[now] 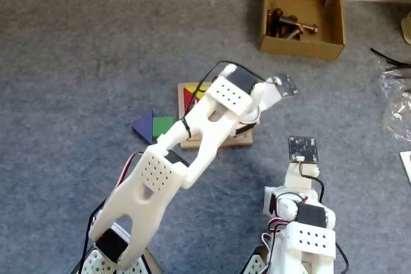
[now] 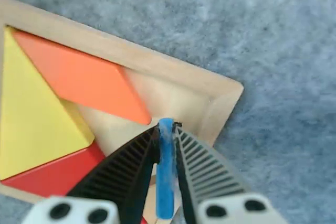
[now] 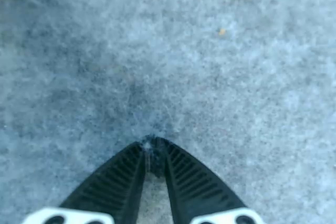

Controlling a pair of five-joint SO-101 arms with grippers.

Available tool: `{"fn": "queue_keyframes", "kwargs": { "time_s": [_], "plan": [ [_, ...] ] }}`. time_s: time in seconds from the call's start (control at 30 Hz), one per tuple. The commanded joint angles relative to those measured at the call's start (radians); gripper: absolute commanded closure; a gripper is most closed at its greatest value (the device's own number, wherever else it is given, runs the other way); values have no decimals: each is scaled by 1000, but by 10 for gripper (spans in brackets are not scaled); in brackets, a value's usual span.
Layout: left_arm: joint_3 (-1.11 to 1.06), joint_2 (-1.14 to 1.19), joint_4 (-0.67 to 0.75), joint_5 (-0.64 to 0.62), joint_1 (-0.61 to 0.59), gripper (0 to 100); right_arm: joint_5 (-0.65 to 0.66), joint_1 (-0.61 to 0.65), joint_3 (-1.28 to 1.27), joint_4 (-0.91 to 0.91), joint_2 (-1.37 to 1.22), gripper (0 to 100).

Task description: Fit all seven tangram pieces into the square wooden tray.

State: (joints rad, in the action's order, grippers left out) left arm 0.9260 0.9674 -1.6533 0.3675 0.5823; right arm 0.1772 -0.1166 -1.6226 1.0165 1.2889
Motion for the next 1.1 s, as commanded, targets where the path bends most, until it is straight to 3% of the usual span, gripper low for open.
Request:
{"fn": "queue_keyframes", "kwargs": {
  "time_s": [0.0, 0.73, 1.07],
  "plan": [
    [54, -22, -23, -11, 13, 957, -3, -33, -31, 15, 1, 993],
    [354, -22, -97, -69, 15, 919, -3, -33, -31, 15, 1, 993],
    [460, -44, -101, -71, -79, 919, -3, -33, -31, 15, 1, 993]
  ]
}}
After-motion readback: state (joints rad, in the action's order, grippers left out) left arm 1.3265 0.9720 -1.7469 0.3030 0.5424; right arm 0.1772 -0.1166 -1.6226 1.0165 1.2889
